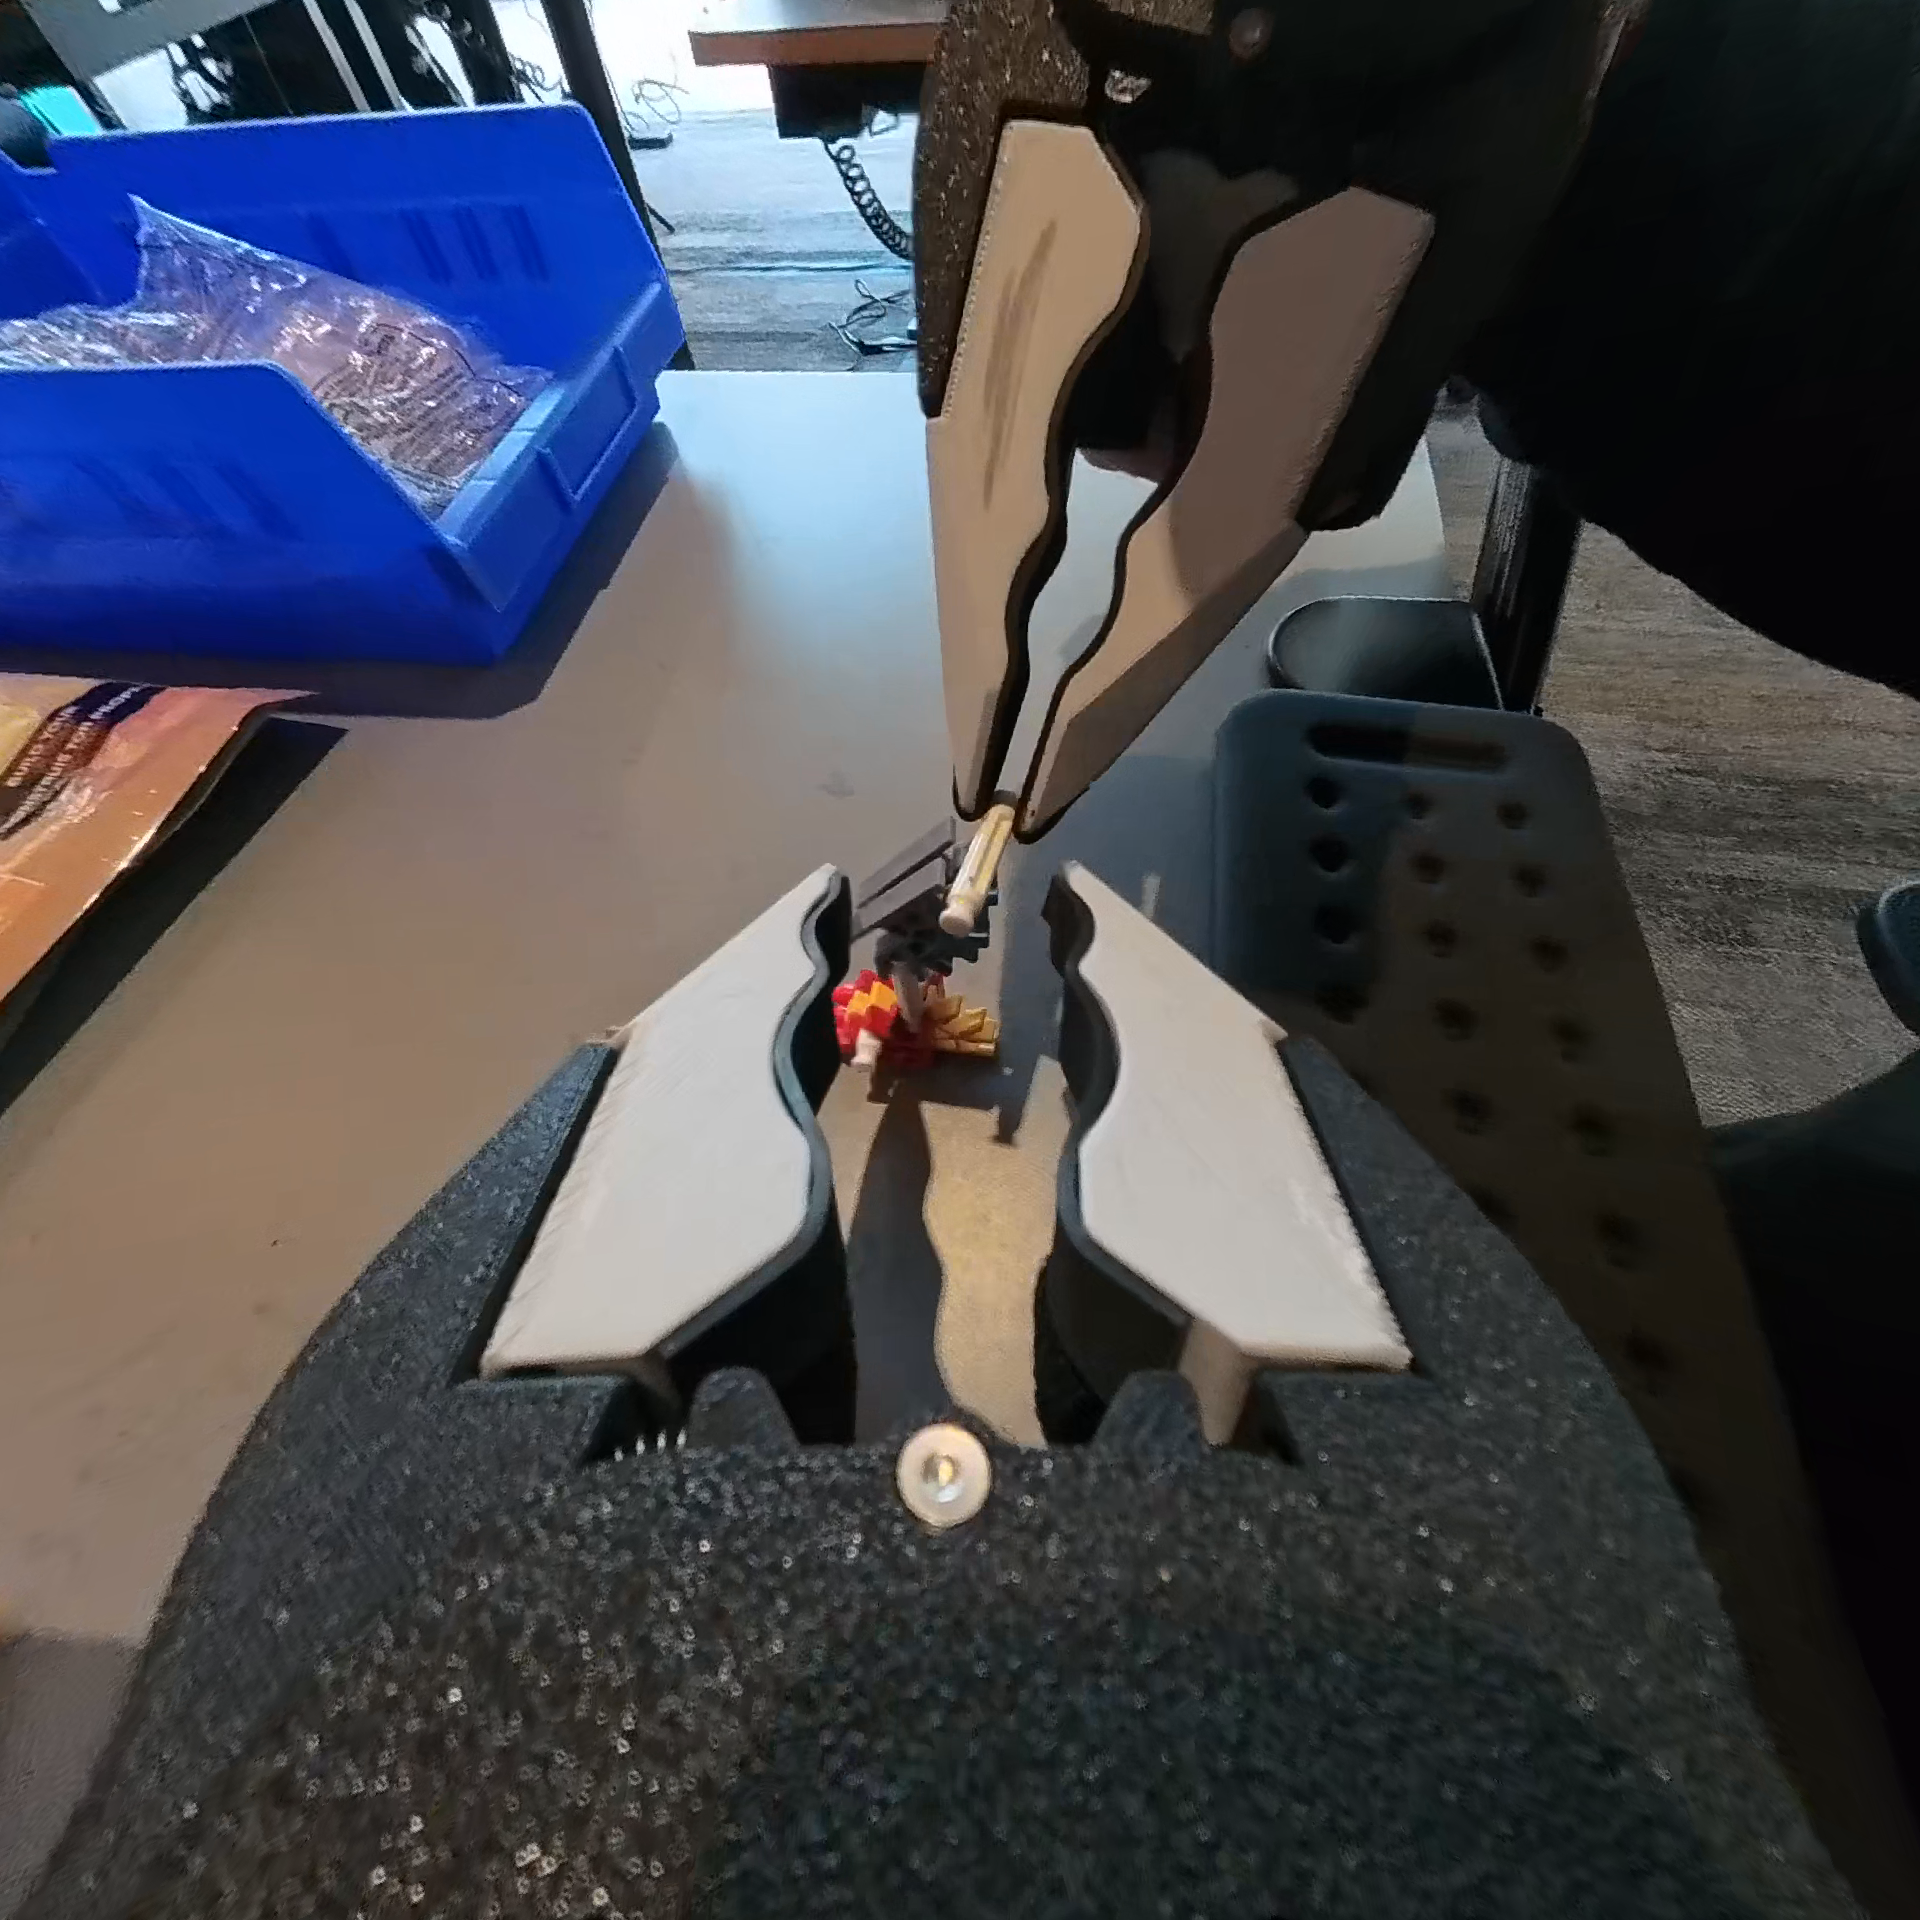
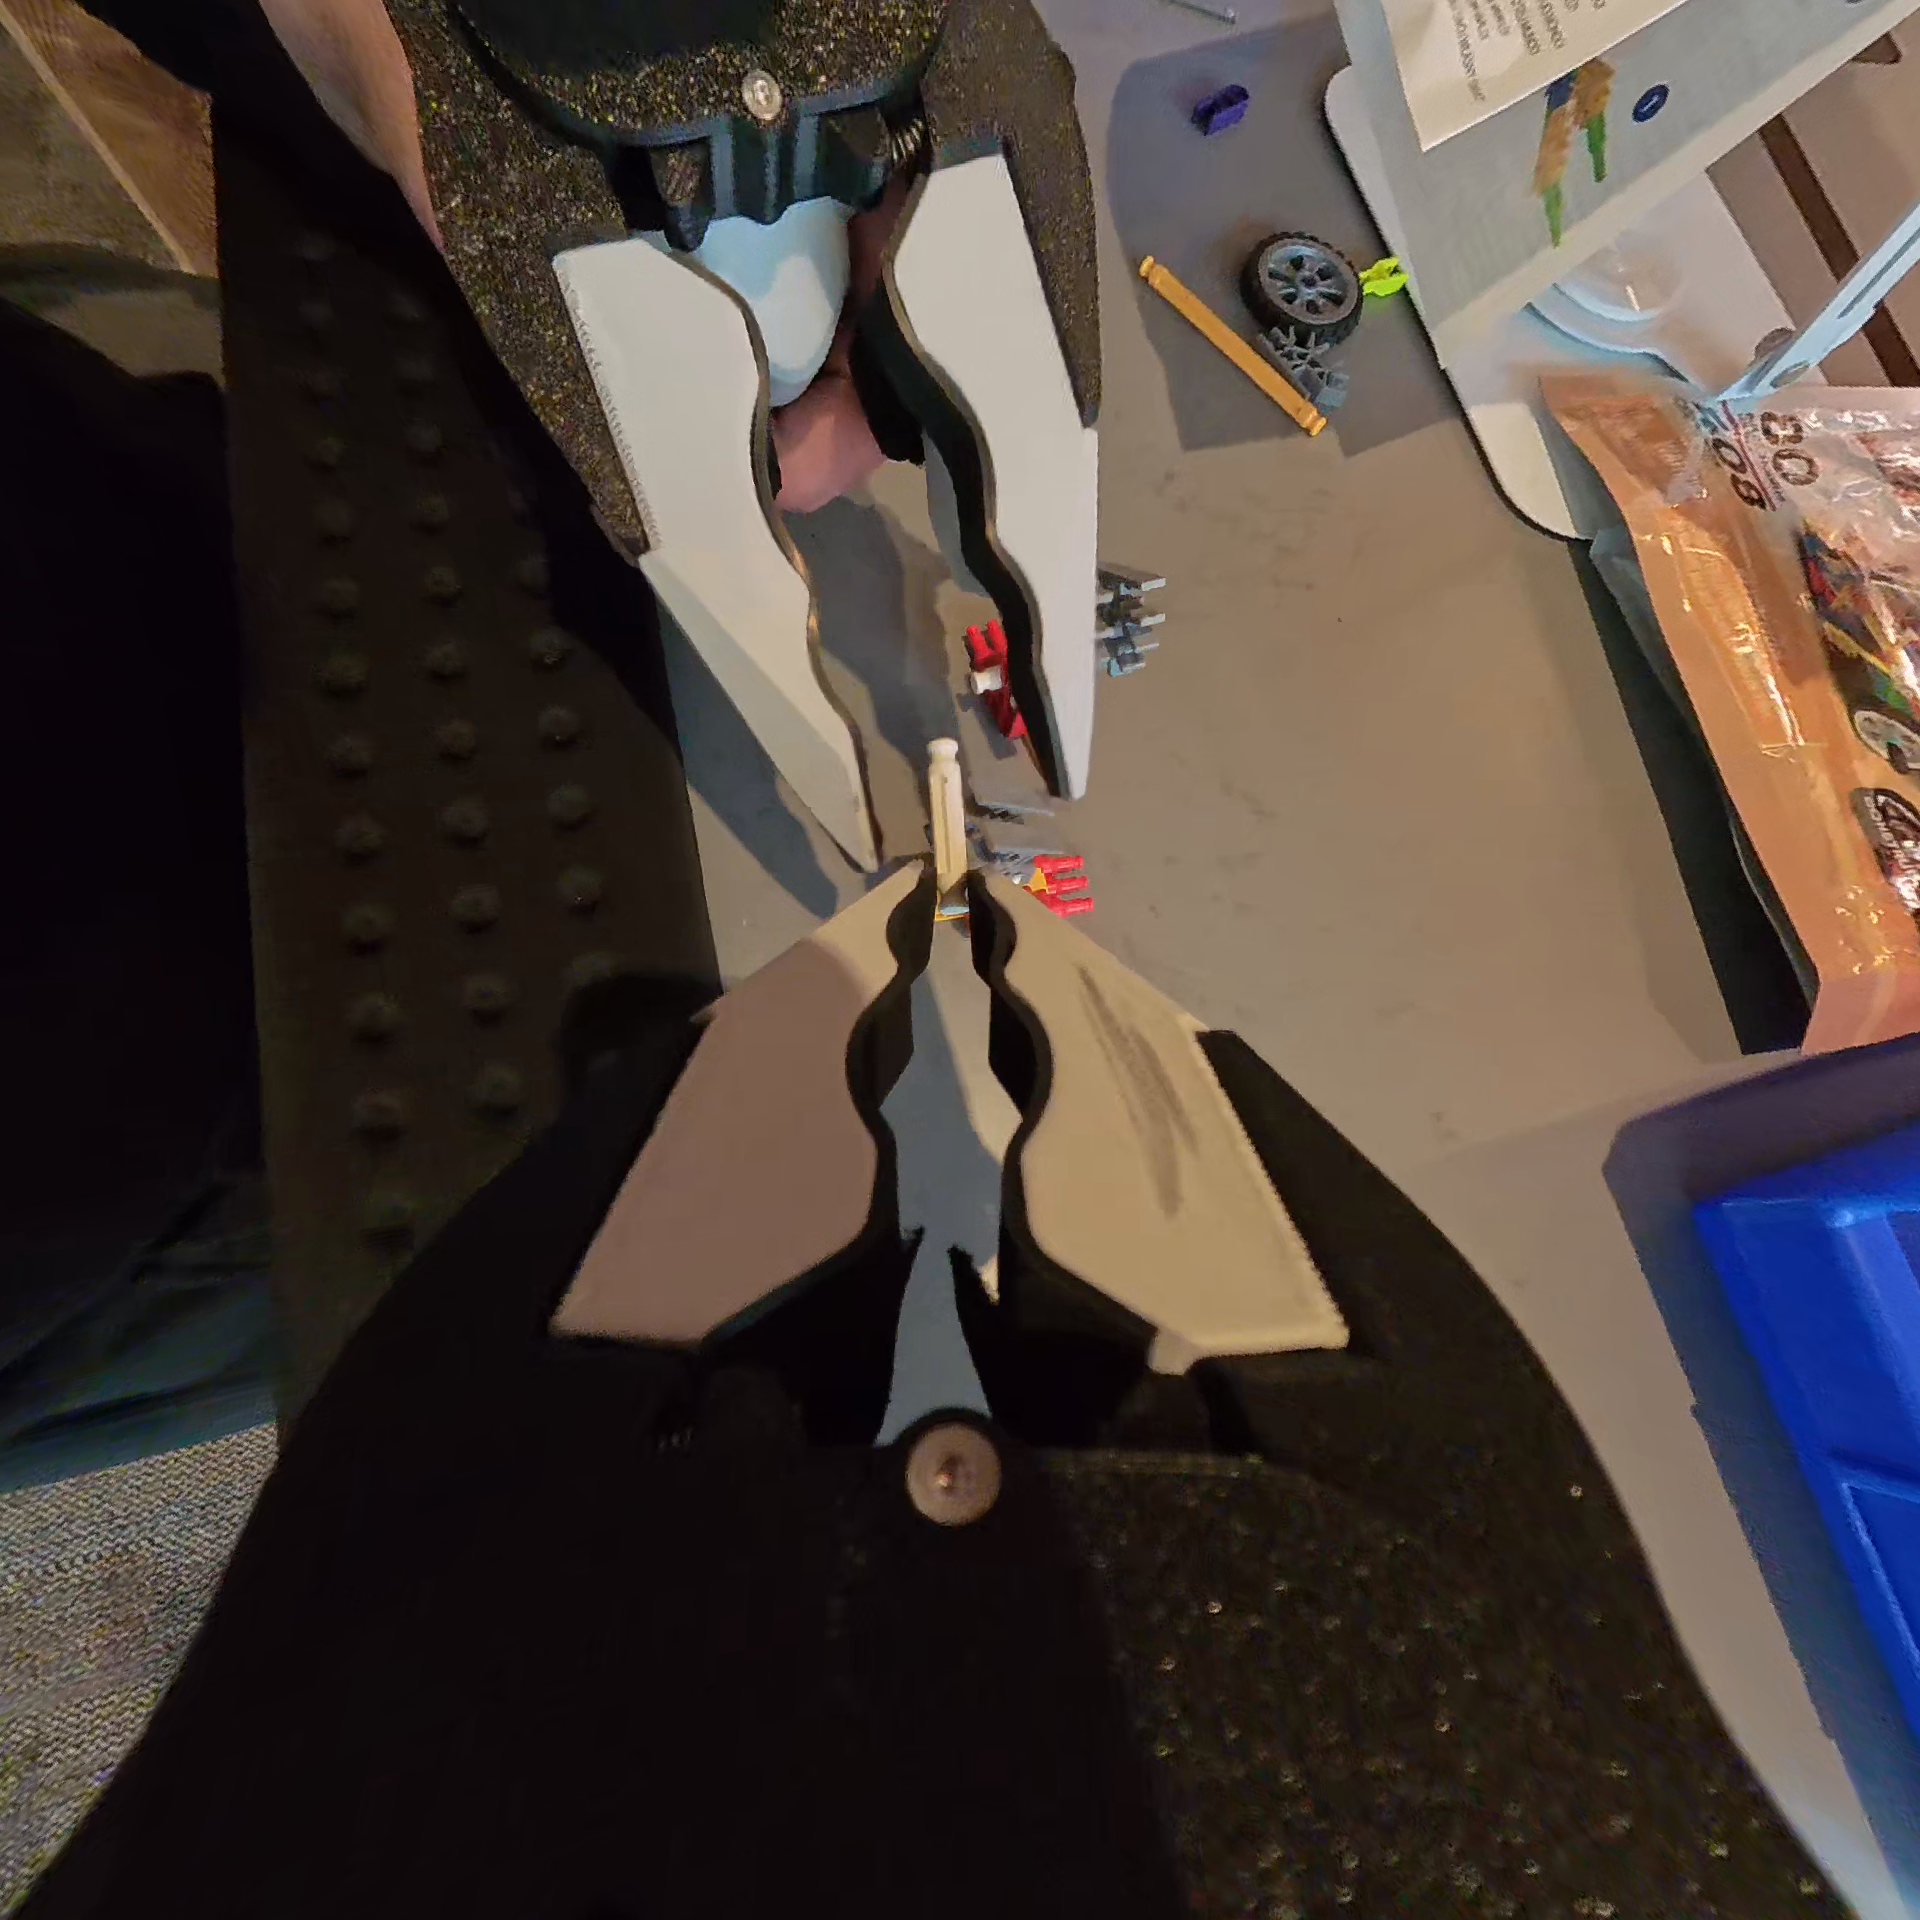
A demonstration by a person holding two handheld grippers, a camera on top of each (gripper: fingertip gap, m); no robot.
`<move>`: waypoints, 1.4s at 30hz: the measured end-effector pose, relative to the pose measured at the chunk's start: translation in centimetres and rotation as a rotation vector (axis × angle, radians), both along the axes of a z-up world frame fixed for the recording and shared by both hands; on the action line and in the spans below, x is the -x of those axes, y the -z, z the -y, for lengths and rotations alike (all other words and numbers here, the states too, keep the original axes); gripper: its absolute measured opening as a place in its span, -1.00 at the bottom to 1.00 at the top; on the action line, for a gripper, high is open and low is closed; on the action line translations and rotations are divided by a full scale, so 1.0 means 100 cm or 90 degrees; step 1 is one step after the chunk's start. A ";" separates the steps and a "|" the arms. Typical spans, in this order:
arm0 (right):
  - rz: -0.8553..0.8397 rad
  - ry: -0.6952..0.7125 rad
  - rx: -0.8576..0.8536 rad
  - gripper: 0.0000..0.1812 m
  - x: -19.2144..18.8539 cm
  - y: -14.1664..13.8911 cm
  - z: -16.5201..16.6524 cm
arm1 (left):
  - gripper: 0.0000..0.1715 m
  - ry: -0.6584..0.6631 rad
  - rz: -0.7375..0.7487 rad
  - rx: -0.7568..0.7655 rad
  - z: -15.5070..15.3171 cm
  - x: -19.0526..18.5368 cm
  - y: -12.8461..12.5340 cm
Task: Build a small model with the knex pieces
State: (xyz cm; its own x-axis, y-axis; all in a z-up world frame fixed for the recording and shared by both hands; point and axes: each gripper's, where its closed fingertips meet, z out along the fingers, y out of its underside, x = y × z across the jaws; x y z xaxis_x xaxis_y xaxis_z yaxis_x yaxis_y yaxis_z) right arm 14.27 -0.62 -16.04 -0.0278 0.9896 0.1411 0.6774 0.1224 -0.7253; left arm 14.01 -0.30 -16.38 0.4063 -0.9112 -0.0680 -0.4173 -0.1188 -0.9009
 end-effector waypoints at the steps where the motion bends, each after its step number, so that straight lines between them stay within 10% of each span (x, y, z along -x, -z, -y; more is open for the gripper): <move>1: 0.001 0.001 -0.001 -0.94 0.000 0.000 -0.001 | -0.57 0.005 -0.001 0.005 0.001 -0.001 0.001; 42: 0.069 -0.059 -0.014 -0.94 -0.012 -0.001 -0.008 | -0.72 0.021 0.026 0.022 -0.008 -0.014 0.002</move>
